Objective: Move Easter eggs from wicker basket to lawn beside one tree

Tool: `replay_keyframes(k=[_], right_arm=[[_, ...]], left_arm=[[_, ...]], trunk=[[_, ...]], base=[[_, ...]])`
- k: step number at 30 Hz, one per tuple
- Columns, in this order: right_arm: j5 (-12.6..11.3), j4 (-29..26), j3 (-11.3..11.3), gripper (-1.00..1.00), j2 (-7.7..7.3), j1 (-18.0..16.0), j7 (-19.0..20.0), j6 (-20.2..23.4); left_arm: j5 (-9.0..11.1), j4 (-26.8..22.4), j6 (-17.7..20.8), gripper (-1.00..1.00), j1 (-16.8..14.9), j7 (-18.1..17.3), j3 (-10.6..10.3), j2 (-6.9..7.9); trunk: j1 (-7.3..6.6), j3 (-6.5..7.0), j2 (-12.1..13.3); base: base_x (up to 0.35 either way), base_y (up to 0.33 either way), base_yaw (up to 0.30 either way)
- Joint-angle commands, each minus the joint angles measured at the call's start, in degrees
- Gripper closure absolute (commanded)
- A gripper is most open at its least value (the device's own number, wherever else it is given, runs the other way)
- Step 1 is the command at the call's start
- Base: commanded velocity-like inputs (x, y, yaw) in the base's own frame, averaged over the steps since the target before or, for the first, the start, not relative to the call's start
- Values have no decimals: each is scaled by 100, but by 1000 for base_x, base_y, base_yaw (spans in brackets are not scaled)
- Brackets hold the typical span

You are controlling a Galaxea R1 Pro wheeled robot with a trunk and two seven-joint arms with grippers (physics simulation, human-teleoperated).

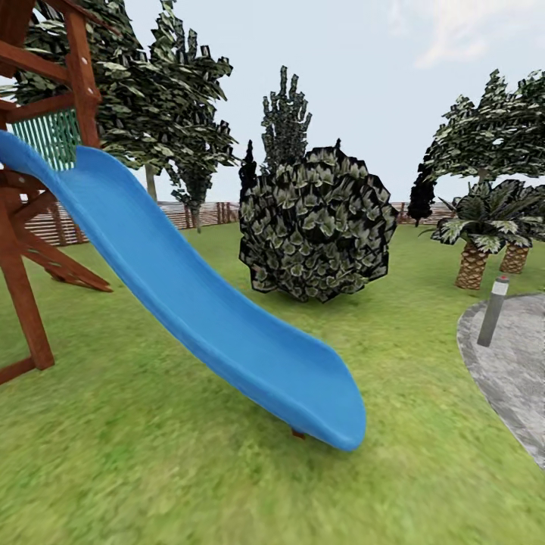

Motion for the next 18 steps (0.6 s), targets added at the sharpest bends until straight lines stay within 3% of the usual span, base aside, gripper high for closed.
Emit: replay_keyframes(k=[1,18], right_arm=[[14,24,24,-100,0,-8,-1,-38],[13,24,24,-100,0,-10,-12,-36]], left_arm=[[-3,-2,-12,-100,0,9,-10,0],[-3,4,-12,-100,0,9,-10,0]], trunk=[[2,-5,-2],[2,-5,-2]], base=[[238,-278,-14],[238,-279,-1]])
